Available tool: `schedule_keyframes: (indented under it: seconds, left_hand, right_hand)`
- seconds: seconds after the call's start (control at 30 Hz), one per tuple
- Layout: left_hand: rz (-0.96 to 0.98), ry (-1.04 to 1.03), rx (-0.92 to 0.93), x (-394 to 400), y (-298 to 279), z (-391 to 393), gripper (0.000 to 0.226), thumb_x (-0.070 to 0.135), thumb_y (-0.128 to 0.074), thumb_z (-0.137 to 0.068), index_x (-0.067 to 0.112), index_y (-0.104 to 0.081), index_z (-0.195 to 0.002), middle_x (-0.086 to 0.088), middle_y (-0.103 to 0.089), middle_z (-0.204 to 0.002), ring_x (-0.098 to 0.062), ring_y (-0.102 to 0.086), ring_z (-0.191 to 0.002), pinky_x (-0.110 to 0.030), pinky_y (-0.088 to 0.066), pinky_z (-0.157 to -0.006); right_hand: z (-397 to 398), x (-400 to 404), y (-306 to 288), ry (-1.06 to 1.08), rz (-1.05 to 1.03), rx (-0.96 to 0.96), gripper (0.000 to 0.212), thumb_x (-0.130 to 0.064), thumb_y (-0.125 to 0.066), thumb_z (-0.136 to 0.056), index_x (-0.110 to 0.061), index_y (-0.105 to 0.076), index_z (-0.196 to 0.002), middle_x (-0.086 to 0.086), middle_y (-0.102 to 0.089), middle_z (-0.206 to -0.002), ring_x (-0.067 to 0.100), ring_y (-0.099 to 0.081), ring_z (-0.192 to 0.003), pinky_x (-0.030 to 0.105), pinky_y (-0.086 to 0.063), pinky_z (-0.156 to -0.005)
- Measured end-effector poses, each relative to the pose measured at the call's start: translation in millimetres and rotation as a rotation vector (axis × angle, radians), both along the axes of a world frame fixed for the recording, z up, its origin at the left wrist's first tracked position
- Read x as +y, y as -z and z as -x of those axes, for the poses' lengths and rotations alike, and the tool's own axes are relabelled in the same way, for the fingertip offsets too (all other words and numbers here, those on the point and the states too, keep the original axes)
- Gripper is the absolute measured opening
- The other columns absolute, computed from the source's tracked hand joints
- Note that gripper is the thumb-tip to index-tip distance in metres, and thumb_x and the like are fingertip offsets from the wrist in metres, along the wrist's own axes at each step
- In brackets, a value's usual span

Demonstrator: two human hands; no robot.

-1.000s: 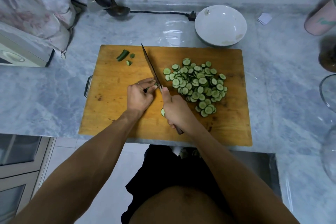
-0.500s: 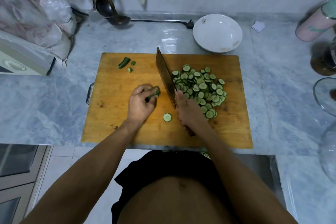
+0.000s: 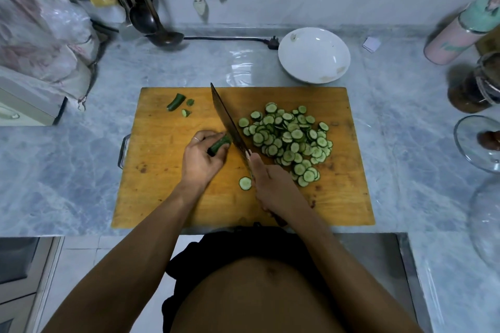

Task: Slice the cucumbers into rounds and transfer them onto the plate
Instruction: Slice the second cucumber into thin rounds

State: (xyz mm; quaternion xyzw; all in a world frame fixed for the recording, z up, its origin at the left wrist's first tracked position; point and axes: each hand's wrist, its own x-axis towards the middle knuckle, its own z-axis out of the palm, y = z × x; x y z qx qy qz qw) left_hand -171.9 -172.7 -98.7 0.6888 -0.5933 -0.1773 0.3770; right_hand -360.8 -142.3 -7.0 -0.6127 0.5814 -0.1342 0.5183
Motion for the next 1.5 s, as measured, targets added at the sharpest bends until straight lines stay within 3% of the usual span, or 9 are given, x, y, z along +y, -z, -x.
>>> schedule_keyframes:
  seconds: [0.17,0.27,0.63,0.9,1.1,1.2,1.3,1.4,1.5]
  left_hand:
    - [-0.013,-0.031,0.022,-2.8,-1.5,2.3,0.024,0.015,-0.074,-0.084,0.008,-0.075,-0.107,-0.002,-0.067,-0.103,-0.011,-0.061,-0.096,-0.003,-0.040,-0.081]
    - [-0.013,-0.036,0.038,-2.4,-3.7,3.2,0.023,0.013,-0.073,-0.084,0.006,-0.075,-0.107,-0.003,-0.069,-0.104,-0.012,-0.063,-0.097,-0.001,-0.039,-0.081]
    - [-0.004,-0.048,0.062,-4.4,-7.6,1.1,0.024,0.013,-0.076,-0.081,0.006,-0.076,-0.104,-0.004,-0.072,-0.104,-0.009,-0.064,-0.095,-0.012,-0.046,-0.091]
    - [-0.037,-0.031,0.063,-3.8,-7.1,-2.9,0.025,0.019,-0.074,-0.084,0.006,-0.076,-0.104,-0.006,-0.072,-0.110,-0.015,-0.067,-0.104,-0.030,-0.051,-0.097]
    - [-0.016,-0.008,0.011,1.5,-8.7,5.0,0.023,0.015,-0.074,-0.082,0.005,-0.076,-0.102,-0.006,-0.073,-0.110,-0.014,-0.067,-0.104,-0.024,-0.049,-0.097]
    - [-0.032,0.004,0.018,2.0,-9.8,2.6,0.024,0.018,-0.071,-0.082,0.006,-0.077,-0.103,-0.005,-0.073,-0.111,-0.015,-0.067,-0.105,-0.026,-0.050,-0.098]
    - [-0.028,0.006,0.013,1.8,-10.8,0.4,0.023,0.015,-0.073,-0.083,0.006,-0.076,-0.105,-0.004,-0.072,-0.111,-0.014,-0.066,-0.105,-0.017,-0.046,-0.098]
    - [-0.021,-0.009,0.047,1.7,-11.1,1.0,0.024,0.011,-0.075,-0.082,0.006,-0.075,-0.106,-0.005,-0.072,-0.111,-0.009,-0.063,-0.104,-0.005,-0.039,-0.095]
    - [0.000,0.006,0.039,4.6,-8.4,-0.9,0.026,0.010,-0.077,-0.081,0.008,-0.075,-0.107,-0.004,-0.071,-0.110,-0.012,-0.064,-0.103,-0.013,-0.044,-0.096]
  right_hand:
    - [0.1,3.4,-5.2,-0.008,0.000,0.013,0.068,-0.063,-0.018,-0.099,-0.012,-0.043,-0.062,0.009,-0.048,-0.058,0.023,-0.048,-0.051,0.048,-0.052,-0.060]
    - [-2.0,5.9,-6.0,-0.012,0.010,0.033,0.069,-0.061,-0.018,-0.100,-0.010,-0.048,-0.064,0.011,-0.052,-0.060,0.025,-0.052,-0.054,0.048,-0.052,-0.063]
    - [-3.6,8.2,-14.5,-0.041,0.018,0.073,0.068,-0.057,-0.018,-0.102,-0.009,-0.052,-0.068,0.012,-0.059,-0.066,0.025,-0.058,-0.060,0.044,-0.052,-0.069]
    - [-9.5,2.6,-15.5,-0.065,-0.003,0.056,0.071,-0.059,-0.016,-0.101,-0.010,-0.045,-0.059,0.006,-0.049,-0.055,0.019,-0.049,-0.048,0.042,-0.053,-0.060]
    - [-25.9,-18.2,0.7,-0.038,-0.067,0.043,0.074,-0.066,-0.014,-0.097,-0.012,-0.042,-0.055,0.005,-0.048,-0.049,0.022,-0.052,-0.045,0.032,-0.047,-0.047]
    - [-34.5,-20.9,10.1,-0.022,-0.038,0.057,0.074,-0.065,-0.014,-0.098,-0.011,-0.043,-0.056,0.005,-0.051,-0.051,0.022,-0.053,-0.048,0.043,-0.055,-0.063]
    - [-37.5,-14.4,15.7,0.022,-0.021,0.044,0.072,-0.062,-0.016,-0.100,-0.015,-0.045,-0.054,0.002,-0.051,-0.052,0.020,-0.052,-0.052,0.044,-0.055,-0.072]
    - [-33.5,-15.4,17.9,0.090,-0.011,0.026,0.073,-0.061,-0.016,-0.101,-0.015,-0.046,-0.053,0.001,-0.051,-0.050,0.017,-0.051,-0.049,0.036,-0.048,-0.060]
    - [-23.7,-16.4,13.8,0.141,0.008,0.007,0.072,-0.058,-0.019,-0.102,-0.015,-0.042,-0.050,-0.005,-0.044,-0.038,0.010,-0.046,-0.036,0.026,-0.039,-0.048]
